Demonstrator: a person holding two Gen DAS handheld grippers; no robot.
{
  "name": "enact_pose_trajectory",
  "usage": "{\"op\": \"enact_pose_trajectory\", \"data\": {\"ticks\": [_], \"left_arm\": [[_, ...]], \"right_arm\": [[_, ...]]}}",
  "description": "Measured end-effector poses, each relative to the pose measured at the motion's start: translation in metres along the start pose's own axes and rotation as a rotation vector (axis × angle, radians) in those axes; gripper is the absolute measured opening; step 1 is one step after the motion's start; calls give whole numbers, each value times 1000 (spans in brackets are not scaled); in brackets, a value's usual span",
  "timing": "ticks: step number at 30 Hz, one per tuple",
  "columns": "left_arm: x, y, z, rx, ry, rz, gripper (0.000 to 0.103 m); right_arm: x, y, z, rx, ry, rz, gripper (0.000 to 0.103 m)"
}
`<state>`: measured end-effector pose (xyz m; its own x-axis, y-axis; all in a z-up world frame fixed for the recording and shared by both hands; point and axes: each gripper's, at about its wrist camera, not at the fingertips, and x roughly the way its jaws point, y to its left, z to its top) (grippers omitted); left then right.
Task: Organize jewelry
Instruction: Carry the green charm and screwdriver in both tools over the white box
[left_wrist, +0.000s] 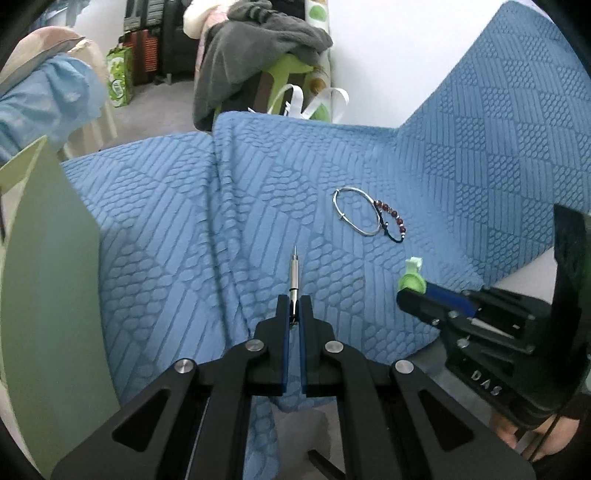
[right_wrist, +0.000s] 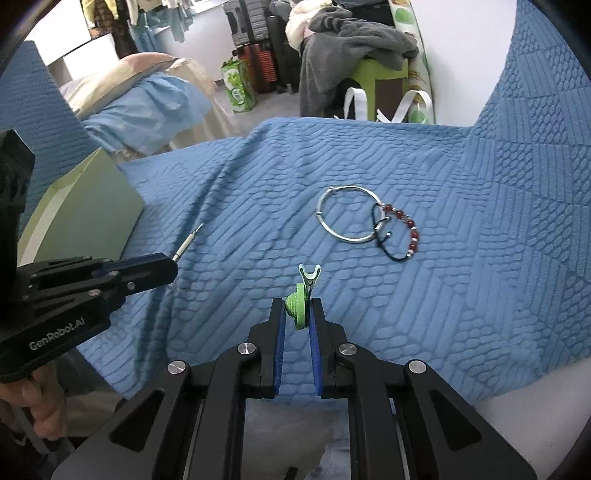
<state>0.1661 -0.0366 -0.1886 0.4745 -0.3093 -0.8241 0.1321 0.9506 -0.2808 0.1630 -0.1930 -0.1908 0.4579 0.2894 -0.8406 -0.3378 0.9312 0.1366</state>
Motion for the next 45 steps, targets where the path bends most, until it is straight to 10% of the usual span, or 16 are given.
{"op": "enact_pose_trajectory", "data": {"ticks": [27, 45], "left_arm": [[-203, 80, 31, -125, -309, 102, 4], [-199, 172, -25, -273, -208, 143, 4]], "right_arm": [[-108, 173, 99, -214, -254, 155, 10], [-40, 251, 60, -295, -48, 189, 11]]}}
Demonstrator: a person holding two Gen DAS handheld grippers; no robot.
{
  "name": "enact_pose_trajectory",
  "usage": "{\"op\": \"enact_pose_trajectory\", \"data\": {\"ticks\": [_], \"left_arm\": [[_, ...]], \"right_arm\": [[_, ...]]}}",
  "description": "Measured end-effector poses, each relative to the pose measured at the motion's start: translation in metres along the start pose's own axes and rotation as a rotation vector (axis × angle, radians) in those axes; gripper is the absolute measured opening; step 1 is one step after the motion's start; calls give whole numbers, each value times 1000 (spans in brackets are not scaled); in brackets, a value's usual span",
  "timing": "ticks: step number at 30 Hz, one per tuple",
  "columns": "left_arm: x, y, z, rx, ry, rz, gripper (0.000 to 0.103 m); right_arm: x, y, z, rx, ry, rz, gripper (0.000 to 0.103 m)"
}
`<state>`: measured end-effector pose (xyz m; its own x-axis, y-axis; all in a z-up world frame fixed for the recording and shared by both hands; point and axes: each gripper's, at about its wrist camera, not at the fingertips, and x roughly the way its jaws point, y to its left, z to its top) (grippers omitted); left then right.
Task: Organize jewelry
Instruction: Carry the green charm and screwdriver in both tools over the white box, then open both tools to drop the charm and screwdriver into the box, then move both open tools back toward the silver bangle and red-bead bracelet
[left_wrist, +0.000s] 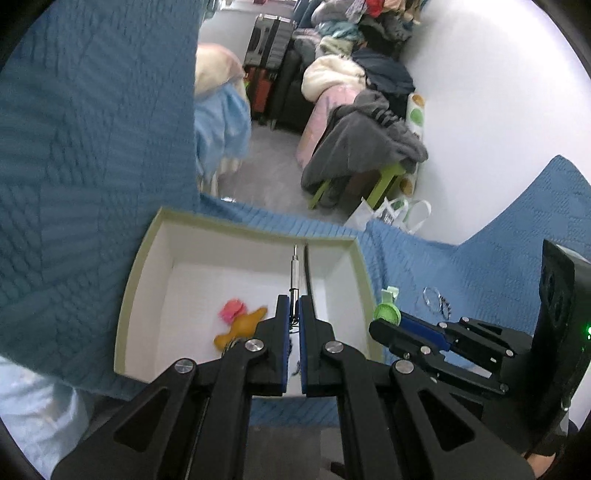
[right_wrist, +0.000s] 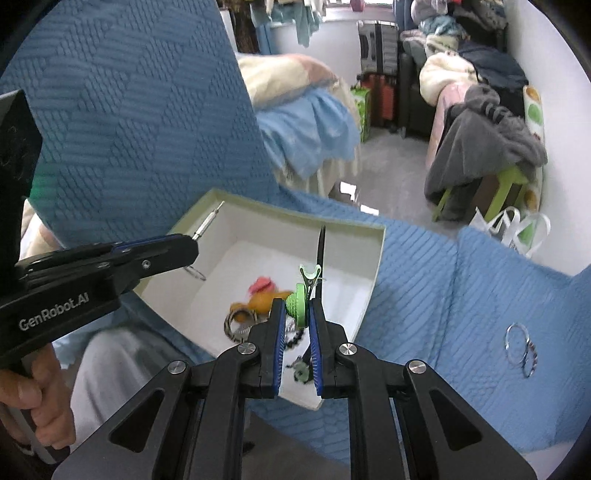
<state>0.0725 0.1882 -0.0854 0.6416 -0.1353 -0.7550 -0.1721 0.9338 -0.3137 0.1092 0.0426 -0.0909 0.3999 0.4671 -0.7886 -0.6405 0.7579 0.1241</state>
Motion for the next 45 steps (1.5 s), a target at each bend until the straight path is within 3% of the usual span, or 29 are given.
{"op": "enact_pose_trajectory", "data": {"ticks": [6, 12, 14, 15, 17, 18, 19, 24, 31, 45], "left_arm": [[10, 10, -16, -26, 55, 10, 4], [5, 9, -18, -38, 45, 24, 4], [4, 9, -16, -48, 55, 32, 5], [4, 9, -16, -53, 59, 29, 9], [3, 5, -14, -52, 57, 21, 32], [0, 3, -14, -45, 45, 27, 51], [-3, -1, -13, -37, 30, 35, 60], [-14, -23, -9, -12, -16, 0, 60], [-22, -60, -3, 34, -65, -43, 60], [3, -135, -8, 110, -72, -142, 61]], "right_arm": [[15, 2, -13, 14, 47, -5, 11], [8, -2, -14, 33, 42, -8, 11], [4, -5, -12, 44, 34, -11, 21], [3, -6, -12, 51, 32, -12, 34], [-2, -10, -12, 65, 16, -7, 35], [-5, -11, -12, 64, 11, -7, 35], [-8, -12, -11, 60, 6, -6, 35], [-39, -30, -9, 63, -67, -14, 35], [-86, -67, -14, 88, -161, -92, 35], [-122, -137, -50, 152, -198, -219, 35]]}}
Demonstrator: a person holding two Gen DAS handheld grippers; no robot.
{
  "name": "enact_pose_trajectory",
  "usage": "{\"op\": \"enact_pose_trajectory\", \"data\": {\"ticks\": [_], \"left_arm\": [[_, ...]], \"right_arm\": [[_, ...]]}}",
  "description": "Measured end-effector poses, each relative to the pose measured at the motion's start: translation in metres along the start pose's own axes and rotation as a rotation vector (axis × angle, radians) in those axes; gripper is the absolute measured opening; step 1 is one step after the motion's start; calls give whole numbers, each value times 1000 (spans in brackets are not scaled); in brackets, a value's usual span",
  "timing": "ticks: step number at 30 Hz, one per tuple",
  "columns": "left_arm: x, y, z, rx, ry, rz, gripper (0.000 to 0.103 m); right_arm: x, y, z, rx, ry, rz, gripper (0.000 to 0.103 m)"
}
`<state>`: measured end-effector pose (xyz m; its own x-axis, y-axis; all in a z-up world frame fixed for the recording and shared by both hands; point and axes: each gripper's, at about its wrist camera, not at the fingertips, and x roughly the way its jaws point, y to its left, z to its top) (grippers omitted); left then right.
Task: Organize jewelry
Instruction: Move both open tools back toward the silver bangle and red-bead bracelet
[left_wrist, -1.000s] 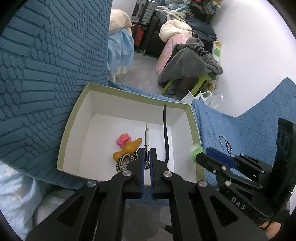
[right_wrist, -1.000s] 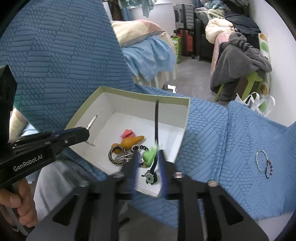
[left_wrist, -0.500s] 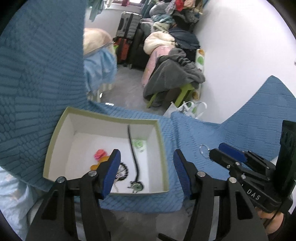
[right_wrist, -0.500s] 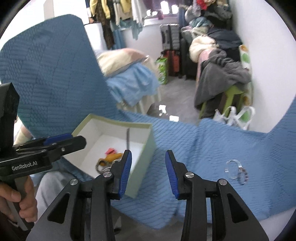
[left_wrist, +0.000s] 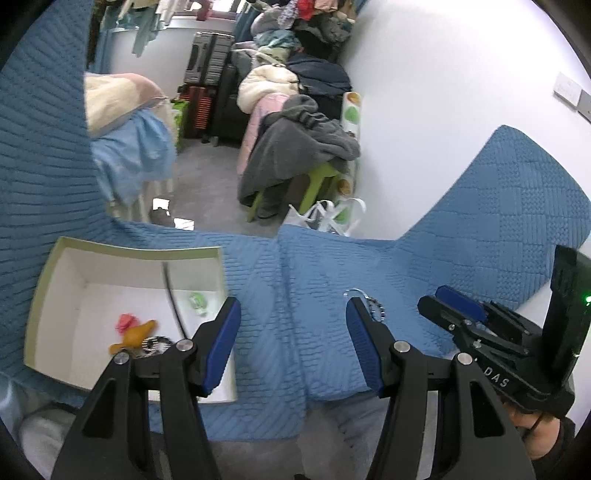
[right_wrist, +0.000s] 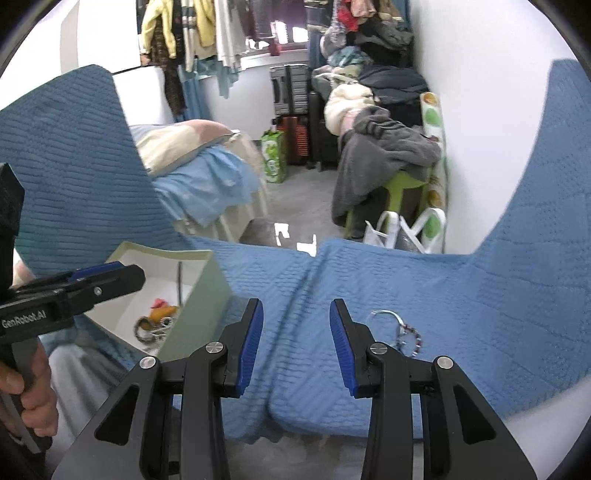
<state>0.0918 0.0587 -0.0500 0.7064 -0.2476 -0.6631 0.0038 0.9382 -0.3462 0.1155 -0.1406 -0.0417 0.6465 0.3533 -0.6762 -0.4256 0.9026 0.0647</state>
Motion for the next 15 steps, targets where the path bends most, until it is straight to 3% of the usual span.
{"op": "enact_pose_trajectory", "data": {"ticks": [3, 15], "left_arm": [[11, -10, 0, 1, -4, -9, 70], [77, -53, -4, 44, 61, -44, 71]], "right_arm": [[-1, -18, -7, 20, 4, -17, 35], [13, -94, -34, 103, 36, -66, 35]]}}
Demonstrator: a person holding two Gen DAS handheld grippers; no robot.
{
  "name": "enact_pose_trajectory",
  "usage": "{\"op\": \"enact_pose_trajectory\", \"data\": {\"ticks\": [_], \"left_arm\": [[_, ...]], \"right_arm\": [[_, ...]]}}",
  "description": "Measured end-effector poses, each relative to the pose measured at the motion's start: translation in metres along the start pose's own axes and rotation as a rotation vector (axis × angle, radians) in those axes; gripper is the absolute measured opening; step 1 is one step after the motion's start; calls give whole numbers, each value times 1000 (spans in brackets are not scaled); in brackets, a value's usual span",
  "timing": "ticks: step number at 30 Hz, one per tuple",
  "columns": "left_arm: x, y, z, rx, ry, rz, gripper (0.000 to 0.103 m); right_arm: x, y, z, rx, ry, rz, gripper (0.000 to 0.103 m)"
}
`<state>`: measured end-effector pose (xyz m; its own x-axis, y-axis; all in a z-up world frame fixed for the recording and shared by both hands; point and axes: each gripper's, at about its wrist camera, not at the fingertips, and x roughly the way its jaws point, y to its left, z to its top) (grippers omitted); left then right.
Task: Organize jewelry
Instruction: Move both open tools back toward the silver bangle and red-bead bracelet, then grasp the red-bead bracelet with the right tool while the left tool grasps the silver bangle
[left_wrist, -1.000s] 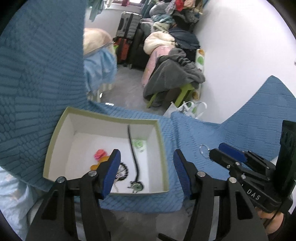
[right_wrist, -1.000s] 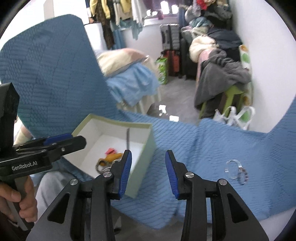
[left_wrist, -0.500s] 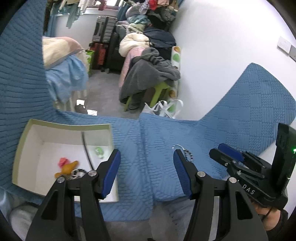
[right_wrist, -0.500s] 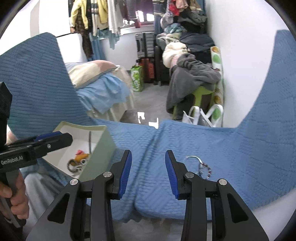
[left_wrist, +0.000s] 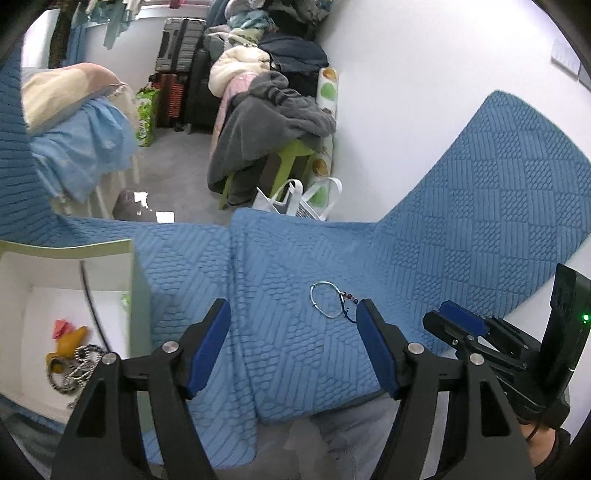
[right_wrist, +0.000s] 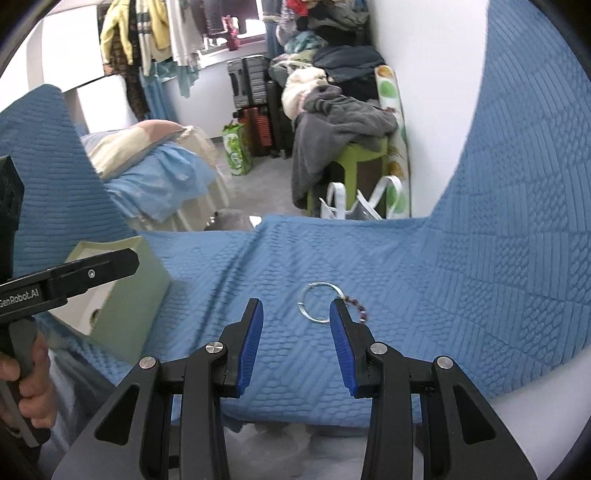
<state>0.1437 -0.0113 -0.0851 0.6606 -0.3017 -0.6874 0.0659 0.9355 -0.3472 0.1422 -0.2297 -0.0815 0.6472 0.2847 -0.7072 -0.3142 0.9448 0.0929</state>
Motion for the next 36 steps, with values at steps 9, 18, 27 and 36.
{"op": "enact_pose_trajectory", "data": {"ticks": [9, 18, 27, 36], "left_arm": [[66, -13, -4, -7, 93, -18, 69], [133, -30, -8, 43, 181, -56, 50], [187, -33, -16, 62, 266, -77, 30], [206, -34, -14, 101, 272, -63, 27]], "right_arm": [[38, -46, -7, 56, 36, -3, 35], [96, -71, -16, 66, 92, -9, 27], [157, -77, -30, -2, 164, -35, 17], [174, -65, -38, -136, 151, -96, 6]]}}
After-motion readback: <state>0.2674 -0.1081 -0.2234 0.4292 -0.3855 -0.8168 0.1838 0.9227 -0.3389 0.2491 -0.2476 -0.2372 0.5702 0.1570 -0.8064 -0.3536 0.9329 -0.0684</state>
